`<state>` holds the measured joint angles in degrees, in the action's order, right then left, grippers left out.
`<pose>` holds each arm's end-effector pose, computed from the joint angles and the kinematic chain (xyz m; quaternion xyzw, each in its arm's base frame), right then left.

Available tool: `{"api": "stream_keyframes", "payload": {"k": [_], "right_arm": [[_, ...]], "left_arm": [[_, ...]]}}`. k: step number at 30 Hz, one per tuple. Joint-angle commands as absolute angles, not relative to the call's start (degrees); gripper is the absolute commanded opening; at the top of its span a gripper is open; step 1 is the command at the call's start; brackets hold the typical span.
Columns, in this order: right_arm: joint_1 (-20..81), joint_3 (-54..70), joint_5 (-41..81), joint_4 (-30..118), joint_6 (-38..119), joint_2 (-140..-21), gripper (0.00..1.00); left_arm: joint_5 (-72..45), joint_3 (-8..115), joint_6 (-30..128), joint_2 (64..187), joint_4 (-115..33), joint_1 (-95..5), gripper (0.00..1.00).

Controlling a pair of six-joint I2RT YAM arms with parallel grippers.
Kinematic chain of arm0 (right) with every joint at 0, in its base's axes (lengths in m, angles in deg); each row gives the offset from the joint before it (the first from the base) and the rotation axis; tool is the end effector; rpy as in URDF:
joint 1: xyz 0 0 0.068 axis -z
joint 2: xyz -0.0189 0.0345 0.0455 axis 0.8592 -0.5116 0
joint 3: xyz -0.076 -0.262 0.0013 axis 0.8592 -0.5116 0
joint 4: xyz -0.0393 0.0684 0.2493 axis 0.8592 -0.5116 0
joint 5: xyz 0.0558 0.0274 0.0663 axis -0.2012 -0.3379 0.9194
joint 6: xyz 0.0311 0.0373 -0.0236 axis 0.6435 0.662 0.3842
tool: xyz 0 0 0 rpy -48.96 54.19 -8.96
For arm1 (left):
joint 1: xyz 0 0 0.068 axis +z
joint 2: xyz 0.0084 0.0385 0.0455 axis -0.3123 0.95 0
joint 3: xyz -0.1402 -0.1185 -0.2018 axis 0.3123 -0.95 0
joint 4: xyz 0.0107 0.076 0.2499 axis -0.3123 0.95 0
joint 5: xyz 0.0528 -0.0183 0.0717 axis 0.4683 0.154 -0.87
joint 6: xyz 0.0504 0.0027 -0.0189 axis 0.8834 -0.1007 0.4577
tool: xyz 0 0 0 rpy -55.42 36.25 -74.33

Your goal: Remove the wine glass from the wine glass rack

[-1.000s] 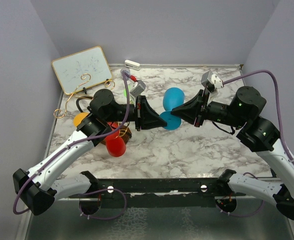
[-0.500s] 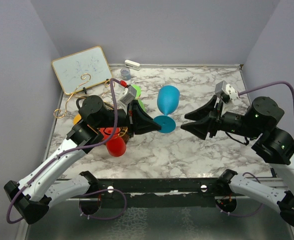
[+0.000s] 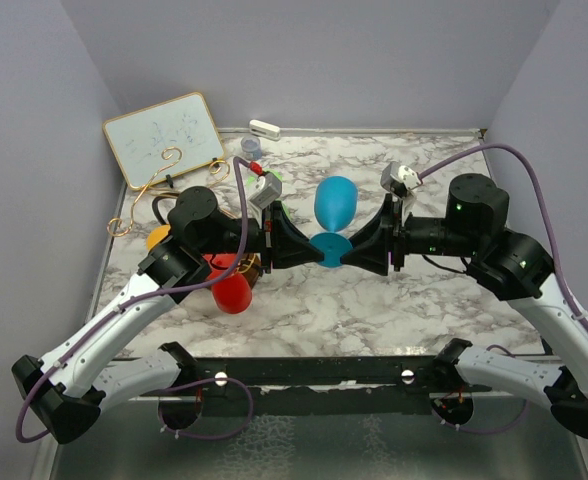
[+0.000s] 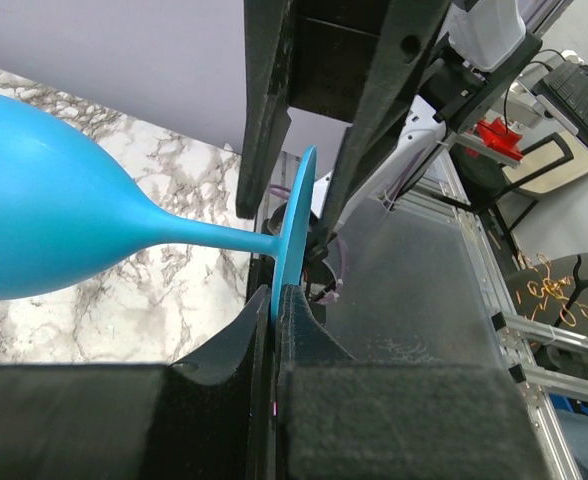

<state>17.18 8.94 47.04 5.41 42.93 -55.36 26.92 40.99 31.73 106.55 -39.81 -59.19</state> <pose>0.1175 0.1333 0.4435 -0.3868 0.6902 0.4601 0.4029 0.1440 -0.1604 0.4131 0.3673 0.5859 -0.6106 0.3859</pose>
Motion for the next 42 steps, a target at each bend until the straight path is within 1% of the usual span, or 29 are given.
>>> {"api": "stream_keyframes", "payload": {"k": [1,7,8,11,12,14,15,17,20,23,27,29,32,35,39,42], "right_arm": [[17.22,9.66,49.62,5.41,42.22,-56.52,0.32],[17.22,9.44,52.07,5.57,42.18,-58.1,0.29],[17.22,9.46,52.01,5.67,42.21,-58.24,0.25],[17.22,9.55,49.5,5.46,42.39,-58.74,0.05],[17.22,9.62,47.27,4.92,42.25,-58.9,0.02],[17.22,9.63,42.66,3.09,41.44,-58.96,0.01],[17.24,9.31,40.95,2.33,40.82,-58.81,0.01],[17.22,7.86,36.54,1.39,39.55,-57.81,0.01],[17.23,4.83,29.41,1.35,37.36,-55.45,0.01],[17.22,1.07,22.88,3.41,34.14,-52.78,0.01],[17.14,-5.14,14.35,10.85,28.81,-47.93,0.01],[17.06,-7.88,12.33,14.11,25.17,-45.97,0.01],[16.74,-10.6,10.85,18.98,20.23,-43.94,0.01],[16.6,-12.08,12.09,23.48,13.26,-42.71,0.01],[16.45,-14.05,16.36,29.98,4.65,-42.1,0.01],[15.55,-13.42,17.5,31.91,0.43,-43.9,0.01]], "left_arm": [[27.02,43.48,33.37,106.91,-39.47,-59.42,0.0],[27.31,44.57,33.76,108.66,-38.61,-59.5,0.0],[27.38,44.63,33.82,108.88,-38.43,-59.51,0.0],[26.06,45.32,34.91,109.44,-36.6,-59.53,0.0],[24.39,46.01,35.44,109.45,-34.7,-59.51,0.02],[18.77,48.02,36.76,109.55,-28.97,-59.51,0.22],[14.17,48.99,36.87,109.53,-25.6,-59.51,0.29],[4.52,50.8,35.85,109.27,-19.35,-59.51,0.39],[-6.53,52.31,31.08,108.6,-13.17,-59.51,0.45],[-9.23,51.49,26.69,107.18,-11.48,-59.51,0.47],[-8.5,50.34,20.26,106.18,-11.03,-59.51,0.5],[-7.59,50.43,16.46,106.55,-10.68,-59.5,0.51],[-4.67,51.04,9.97,107.82,-10.83,-59.51,0.53],[-1.83,50.77,4.83,108.58,-13.19,-59.51,0.54],[-0.91,50.34,1.23,108.87,-16.35,-59.51,0.54],[-1.43,50.27,-0.39,109.2,-17.35,-59.51,0.54]]}}
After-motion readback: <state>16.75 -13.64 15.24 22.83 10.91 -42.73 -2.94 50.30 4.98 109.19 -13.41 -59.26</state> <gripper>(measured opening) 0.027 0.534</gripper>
